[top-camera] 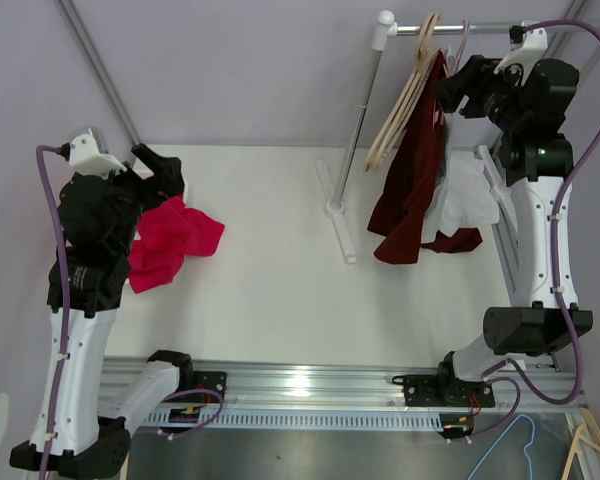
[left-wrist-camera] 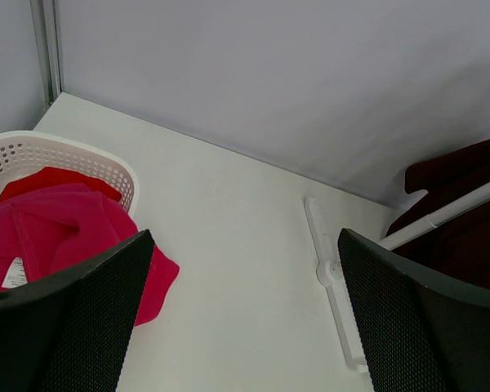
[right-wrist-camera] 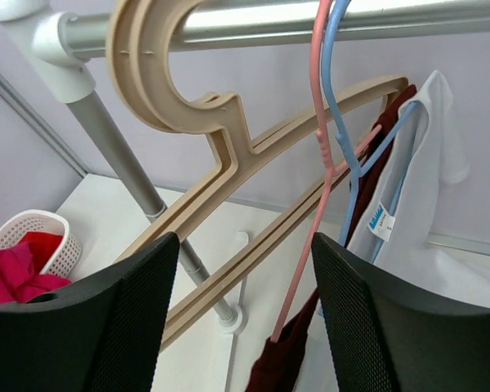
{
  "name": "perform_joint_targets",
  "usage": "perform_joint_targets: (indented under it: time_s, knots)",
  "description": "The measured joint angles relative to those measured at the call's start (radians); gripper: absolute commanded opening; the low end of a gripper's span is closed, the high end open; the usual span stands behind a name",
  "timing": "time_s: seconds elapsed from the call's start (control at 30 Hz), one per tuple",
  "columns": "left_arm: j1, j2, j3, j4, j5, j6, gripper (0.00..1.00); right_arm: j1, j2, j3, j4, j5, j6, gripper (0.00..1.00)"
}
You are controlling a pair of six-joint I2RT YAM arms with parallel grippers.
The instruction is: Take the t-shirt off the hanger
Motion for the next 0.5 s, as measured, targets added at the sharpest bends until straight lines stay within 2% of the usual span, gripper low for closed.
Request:
perform_joint_targets:
  time_s: [0.4, 0.5]
  knots:
    - [-0.008, -0.015, -0.005, 0.003, 0.001, 0.000, 1.00, 0.000, -0.005, 0.002, -0.059, 0.147, -0.023, 0.55]
    - [-0.009, -0.015, -0.010, 0.004, 0.001, 0.000, 1.00, 0.000, 0.012, 0.006, -0.069, 0.179, -0.032, 0.54]
